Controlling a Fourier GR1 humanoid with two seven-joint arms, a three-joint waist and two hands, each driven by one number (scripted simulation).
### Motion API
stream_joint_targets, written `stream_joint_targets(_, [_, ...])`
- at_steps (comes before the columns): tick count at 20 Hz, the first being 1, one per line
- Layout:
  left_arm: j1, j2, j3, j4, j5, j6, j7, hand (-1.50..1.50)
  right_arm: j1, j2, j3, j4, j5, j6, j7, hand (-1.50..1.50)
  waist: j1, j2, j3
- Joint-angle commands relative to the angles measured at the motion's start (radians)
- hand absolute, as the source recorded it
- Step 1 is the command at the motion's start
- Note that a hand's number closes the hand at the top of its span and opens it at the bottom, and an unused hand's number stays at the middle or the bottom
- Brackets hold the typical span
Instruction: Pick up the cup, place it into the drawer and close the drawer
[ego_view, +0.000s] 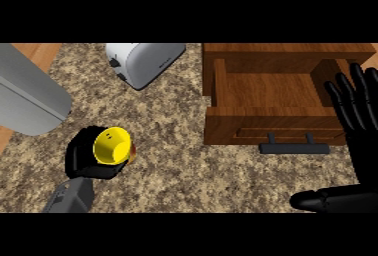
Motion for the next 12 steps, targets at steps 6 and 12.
stream_joint_targets(6, [0.089,-0.061,-0.138,-0.453,0.007,0.03,0.24,1.5,0.058,0.019,0.032,-0.031,0.023,0.005,-0.012,-1.5,0.009,-0.006,0.002])
stream_joint_targets(12, [-0.027,-0.115,-0.168,-0.634,0.043,0.157,0.471,1.5,-0.03,0.004,-0.002,0.055,0.013,0.002,-0.02,-1.5,0.001,0.001,0.001])
